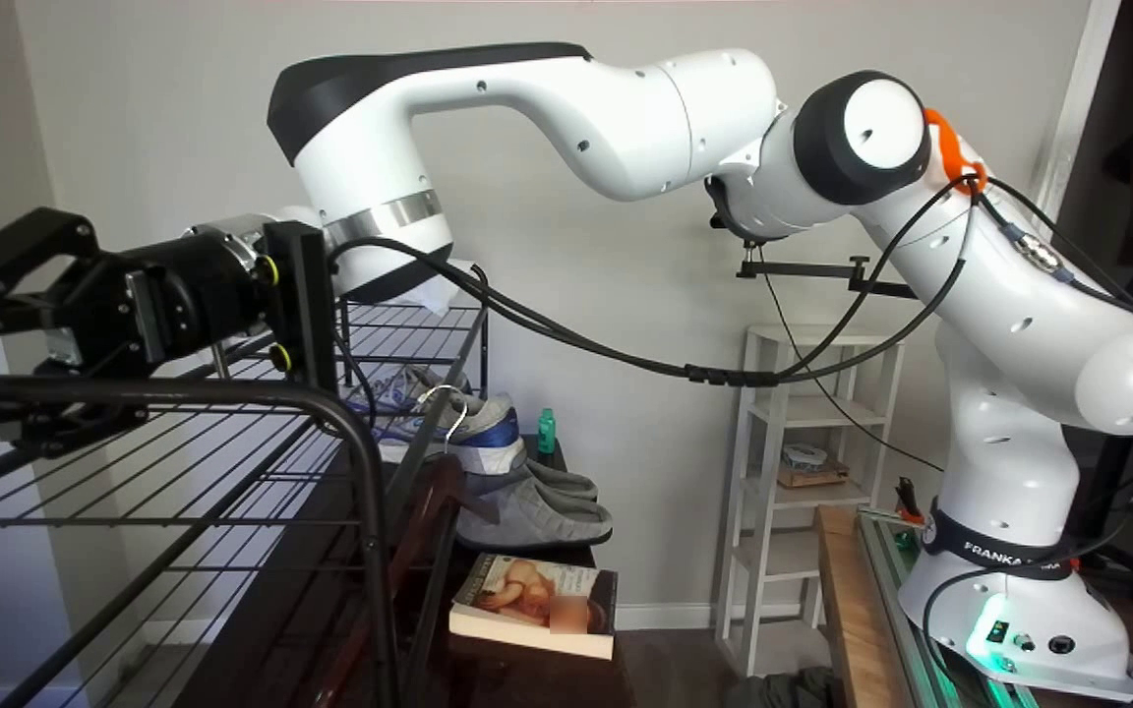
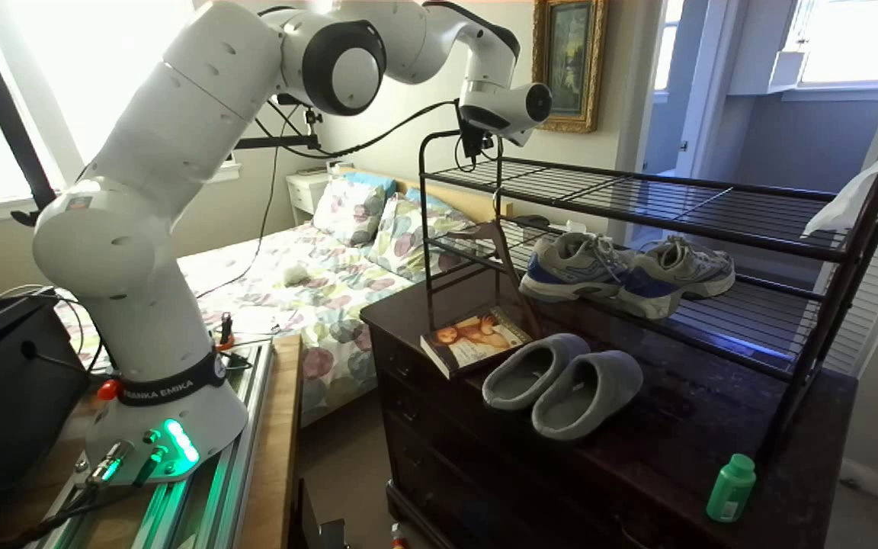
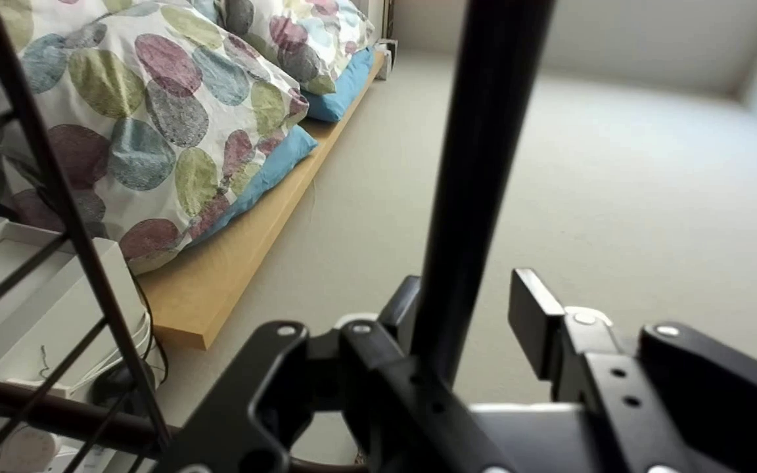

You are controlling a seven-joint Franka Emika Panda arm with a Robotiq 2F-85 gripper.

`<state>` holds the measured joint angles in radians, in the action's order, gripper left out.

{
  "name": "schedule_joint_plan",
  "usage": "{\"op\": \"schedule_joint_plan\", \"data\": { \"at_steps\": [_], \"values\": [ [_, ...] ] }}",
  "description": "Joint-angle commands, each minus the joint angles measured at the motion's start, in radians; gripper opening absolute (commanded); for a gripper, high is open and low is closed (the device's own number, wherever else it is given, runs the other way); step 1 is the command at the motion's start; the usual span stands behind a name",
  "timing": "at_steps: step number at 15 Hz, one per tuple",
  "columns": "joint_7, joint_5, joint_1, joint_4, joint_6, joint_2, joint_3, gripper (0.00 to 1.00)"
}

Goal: Slightly move the shoe rack

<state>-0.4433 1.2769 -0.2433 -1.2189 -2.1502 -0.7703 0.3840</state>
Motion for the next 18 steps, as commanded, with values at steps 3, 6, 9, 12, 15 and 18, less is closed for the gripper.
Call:
{"op": "schedule_joint_plan", "data": {
  "at_steps": [3,6,9,12,15,18],
  "values": [
    [0.061,0.011,0.006,0.024,0.031,-0.005,0.002,0.00],
    [0.064,0.014,0.012,0.019,0.036,-0.006,0.004,0.00],
    [0.077,0.005,0.009,0.021,0.048,0.003,0.007,0.01],
    [0.098,-0.013,-0.028,0.029,0.109,0.032,-0.020,0.01],
    [0.121,-0.067,-0.052,0.046,0.154,0.044,-0.037,0.01],
    [0.142,-0.116,-0.066,0.069,0.184,0.047,-0.044,0.01]
  ]
}}
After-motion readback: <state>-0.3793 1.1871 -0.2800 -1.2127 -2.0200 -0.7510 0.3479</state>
